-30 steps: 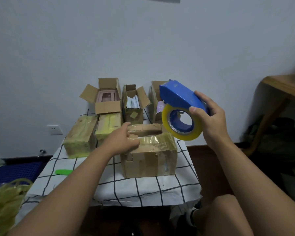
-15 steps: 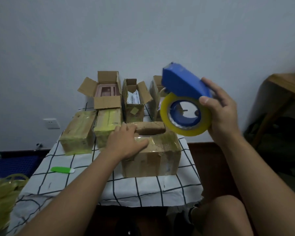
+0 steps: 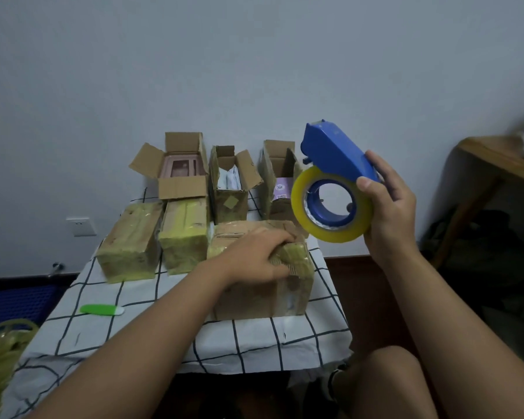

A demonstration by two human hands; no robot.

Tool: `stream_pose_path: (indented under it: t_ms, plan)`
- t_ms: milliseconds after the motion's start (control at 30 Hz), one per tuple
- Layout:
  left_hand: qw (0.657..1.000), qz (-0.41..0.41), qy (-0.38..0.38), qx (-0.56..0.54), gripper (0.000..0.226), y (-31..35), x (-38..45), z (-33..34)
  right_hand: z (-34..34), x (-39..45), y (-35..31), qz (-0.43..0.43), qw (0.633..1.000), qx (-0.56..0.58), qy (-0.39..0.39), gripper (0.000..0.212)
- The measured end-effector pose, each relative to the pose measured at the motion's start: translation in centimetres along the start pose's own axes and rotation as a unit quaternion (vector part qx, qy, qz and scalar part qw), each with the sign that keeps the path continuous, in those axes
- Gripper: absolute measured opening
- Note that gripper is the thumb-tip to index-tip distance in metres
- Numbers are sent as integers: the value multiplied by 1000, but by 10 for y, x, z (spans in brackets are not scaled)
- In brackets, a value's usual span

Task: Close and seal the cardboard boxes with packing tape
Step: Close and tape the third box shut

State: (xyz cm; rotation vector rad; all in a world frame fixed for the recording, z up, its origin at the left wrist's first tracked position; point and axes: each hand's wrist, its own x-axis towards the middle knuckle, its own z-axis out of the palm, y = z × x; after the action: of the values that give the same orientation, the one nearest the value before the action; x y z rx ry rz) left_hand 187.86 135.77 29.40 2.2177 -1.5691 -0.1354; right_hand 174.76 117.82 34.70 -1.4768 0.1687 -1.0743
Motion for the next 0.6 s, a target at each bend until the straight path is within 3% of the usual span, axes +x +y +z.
stream_pose_path:
  t_ms: [100,200,367,500,600]
  plan:
    - [996,32,-9,78,49,0,1,-2,-3,-1,0,-3,1000,-9,-4,56]
    - [997,13,-17,73,26,0,5,0,-2,-2,3,1,1000,-6,-8,56]
    - [988,-76,-58,122,54,-7,14,9,5,-7,11,12,999,0,-32,55]
    - [985,-138,38,99,64,-14,8,15,9,-18,30,27,996,-38,-77,53]
    - [959,-251,123,53,64,-33,0,8,8,-26,48,48,995,-53,-72,50]
